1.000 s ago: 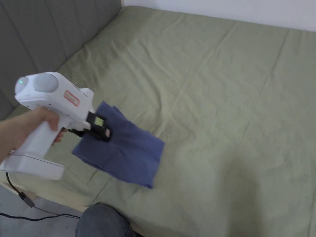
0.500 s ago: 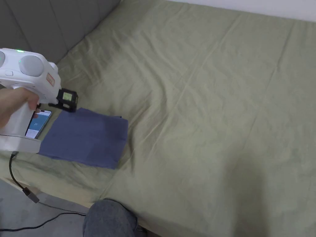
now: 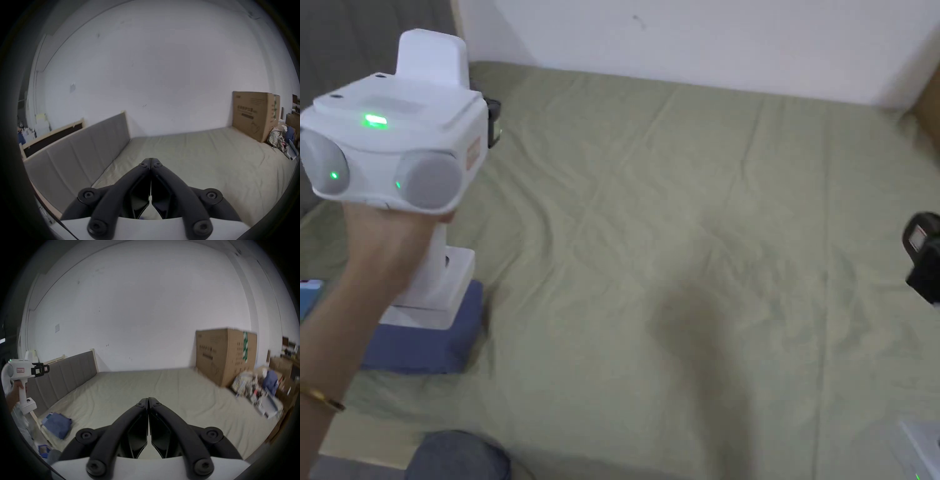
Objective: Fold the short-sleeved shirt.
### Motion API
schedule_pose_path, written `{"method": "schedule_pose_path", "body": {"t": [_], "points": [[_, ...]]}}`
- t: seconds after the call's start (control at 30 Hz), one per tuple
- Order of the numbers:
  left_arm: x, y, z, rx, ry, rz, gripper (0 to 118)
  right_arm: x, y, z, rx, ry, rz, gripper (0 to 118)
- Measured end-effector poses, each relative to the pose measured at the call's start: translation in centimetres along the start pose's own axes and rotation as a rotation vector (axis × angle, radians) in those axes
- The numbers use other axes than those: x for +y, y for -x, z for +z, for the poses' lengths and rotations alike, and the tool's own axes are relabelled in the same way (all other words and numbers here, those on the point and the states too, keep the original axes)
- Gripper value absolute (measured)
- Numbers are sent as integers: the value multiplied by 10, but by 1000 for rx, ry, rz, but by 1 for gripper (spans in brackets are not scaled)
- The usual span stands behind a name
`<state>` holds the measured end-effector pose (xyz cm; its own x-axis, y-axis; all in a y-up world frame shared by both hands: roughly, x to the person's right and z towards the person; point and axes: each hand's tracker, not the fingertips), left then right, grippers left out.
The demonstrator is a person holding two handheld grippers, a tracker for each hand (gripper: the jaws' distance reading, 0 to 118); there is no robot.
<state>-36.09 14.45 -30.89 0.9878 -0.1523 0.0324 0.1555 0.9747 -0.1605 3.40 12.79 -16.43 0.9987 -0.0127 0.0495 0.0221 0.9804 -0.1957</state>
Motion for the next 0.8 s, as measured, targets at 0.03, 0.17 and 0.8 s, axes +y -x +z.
{"method": "schedule_pose_path", "body": {"t": [0.03, 0.17, 0.8], "points": [[2, -14, 7, -14, -27, -8, 0, 7, -2, 1, -2, -18, 9, 0], [8, -55, 33, -73, -86, 20, 0, 28, -7, 7, -16, -66, 17, 0], [-56, -97, 63, -98, -9, 28, 0, -22, 2, 25, -94, -26, 106, 0]]}}
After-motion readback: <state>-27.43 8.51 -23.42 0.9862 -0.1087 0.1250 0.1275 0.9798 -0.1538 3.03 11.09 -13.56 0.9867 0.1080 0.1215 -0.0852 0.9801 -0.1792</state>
